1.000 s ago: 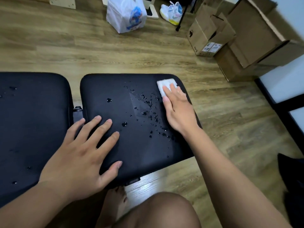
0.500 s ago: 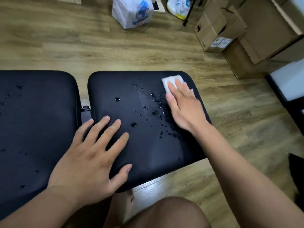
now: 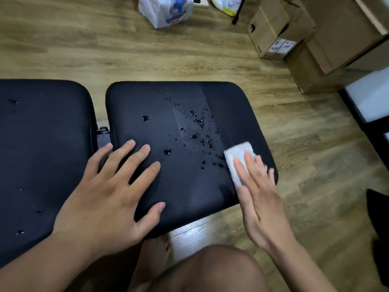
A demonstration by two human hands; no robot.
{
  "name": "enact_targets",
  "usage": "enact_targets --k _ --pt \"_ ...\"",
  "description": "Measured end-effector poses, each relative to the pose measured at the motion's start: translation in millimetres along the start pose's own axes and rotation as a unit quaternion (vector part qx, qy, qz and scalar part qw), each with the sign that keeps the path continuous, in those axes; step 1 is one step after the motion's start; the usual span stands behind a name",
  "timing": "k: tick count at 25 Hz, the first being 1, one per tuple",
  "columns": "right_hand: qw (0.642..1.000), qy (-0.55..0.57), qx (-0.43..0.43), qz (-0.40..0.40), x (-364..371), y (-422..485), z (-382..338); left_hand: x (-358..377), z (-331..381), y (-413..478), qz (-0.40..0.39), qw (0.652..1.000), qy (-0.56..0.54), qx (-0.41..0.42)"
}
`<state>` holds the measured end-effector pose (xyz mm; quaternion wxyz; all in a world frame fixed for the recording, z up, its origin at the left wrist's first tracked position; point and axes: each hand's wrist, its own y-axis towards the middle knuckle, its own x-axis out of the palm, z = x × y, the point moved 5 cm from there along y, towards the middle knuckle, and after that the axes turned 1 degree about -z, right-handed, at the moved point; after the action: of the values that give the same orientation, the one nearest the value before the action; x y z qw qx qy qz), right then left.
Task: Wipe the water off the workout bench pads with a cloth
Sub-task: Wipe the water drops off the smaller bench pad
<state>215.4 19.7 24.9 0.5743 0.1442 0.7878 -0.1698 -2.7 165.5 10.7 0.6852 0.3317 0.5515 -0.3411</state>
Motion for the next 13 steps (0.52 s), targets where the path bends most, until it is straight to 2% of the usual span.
enact_targets --k 3,10,13 --pt "0.999 -0.030 0.012 -0.014 2.4 -14.1 3.1 0.8 0.9 0.2 0.002 1.000 -0.006 0.002" --pt "0.996 -0.090 -0.008 -0.014 1.0 191.1 -38.7 -0.8 -0.1 1.2 -0.013 1.000 0.007 0.000" --pt "0.996 -0.087 0.004 -0.031 2.0 217.7 -44.0 -0.7 -0.3 1.7 -0.031 0.999 0.012 -0.001"
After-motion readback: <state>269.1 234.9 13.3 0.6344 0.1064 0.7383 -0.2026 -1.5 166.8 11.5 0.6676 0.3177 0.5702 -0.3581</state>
